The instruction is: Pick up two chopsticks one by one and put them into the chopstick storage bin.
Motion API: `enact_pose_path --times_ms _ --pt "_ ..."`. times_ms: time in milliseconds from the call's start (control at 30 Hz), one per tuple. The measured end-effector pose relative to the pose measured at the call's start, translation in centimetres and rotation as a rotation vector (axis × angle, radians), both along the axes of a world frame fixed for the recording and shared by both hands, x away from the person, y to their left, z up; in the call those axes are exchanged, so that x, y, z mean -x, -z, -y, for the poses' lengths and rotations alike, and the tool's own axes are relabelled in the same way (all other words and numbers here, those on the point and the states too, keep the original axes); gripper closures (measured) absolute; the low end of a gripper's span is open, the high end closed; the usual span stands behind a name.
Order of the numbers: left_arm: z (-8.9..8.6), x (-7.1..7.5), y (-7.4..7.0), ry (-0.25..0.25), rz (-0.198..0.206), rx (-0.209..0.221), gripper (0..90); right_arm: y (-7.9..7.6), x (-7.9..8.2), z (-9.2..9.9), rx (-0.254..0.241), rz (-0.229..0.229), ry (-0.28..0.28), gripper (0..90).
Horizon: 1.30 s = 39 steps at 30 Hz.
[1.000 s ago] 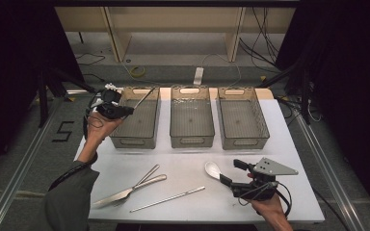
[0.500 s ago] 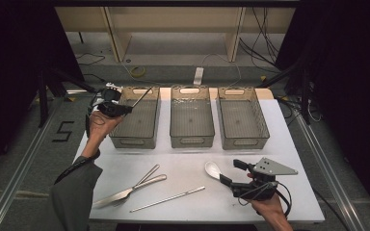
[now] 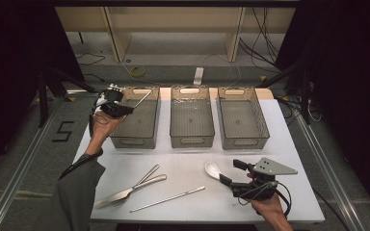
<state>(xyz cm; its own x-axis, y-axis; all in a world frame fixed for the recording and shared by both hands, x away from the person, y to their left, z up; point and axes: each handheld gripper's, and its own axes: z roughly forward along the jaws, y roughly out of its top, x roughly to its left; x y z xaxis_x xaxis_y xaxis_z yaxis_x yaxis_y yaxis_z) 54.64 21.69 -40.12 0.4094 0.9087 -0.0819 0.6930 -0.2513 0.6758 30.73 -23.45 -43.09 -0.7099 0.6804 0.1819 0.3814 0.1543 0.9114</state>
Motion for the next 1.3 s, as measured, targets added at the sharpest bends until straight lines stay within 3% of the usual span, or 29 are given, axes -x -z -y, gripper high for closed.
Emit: enact_pose_path --times_ms 33,133,233,367,467,600,667,767,900,1067,1300 --pt "0.1 -0.1 0.1 -0.007 0.001 -0.011 83.5 0.0 0.0 0.0 0.0 0.001 0.0 24.1" --pt "0.2 -0.2 0.1 -0.024 0.001 0.027 64.3 0.0 0.0 0.0 -0.001 0.003 -0.001 24.2" --pt "0.5 0.3 -0.3 0.011 -0.001 0.041 54.2 0.0 0.0 0.1 -0.002 0.001 -0.001 24.2" --pt "0.7 1.5 -0.9 0.069 -0.003 0.125 40.2 0.0 0.0 0.1 -0.002 0.002 -0.002 24.2" --pt "0.9 3.0 -1.3 0.104 -0.027 0.15 31.3 -0.1 0.0 0.1 -0.001 0.004 -0.002 24.2" --pt "1.6 5.8 -1.9 0.159 -0.024 0.141 22.7 0.0 0.0 0.1 -0.002 0.002 -0.003 24.2" --pt "2.0 7.3 -2.1 0.186 -0.007 0.138 21.1 0.0 0.0 0.1 0.0 0.002 -0.003 24.2" --pt "2.7 8.6 -2.4 0.225 -0.015 0.122 19.5 -0.1 0.1 0.0 0.0 0.003 -0.006 24.2" --pt "3.1 9.7 -2.6 0.238 0.003 0.113 19.5 -0.1 0.2 -0.2 0.009 0.008 -0.01 24.1" --pt "3.9 10.9 -2.1 0.279 -0.026 0.087 19.0 -0.1 0.2 -0.1 0.01 0.009 -0.008 24.1" --pt "5.9 12.8 -1.4 0.364 -0.058 -0.008 17.9 -0.1 0.3 -0.1 0.01 0.007 -0.01 24.1"
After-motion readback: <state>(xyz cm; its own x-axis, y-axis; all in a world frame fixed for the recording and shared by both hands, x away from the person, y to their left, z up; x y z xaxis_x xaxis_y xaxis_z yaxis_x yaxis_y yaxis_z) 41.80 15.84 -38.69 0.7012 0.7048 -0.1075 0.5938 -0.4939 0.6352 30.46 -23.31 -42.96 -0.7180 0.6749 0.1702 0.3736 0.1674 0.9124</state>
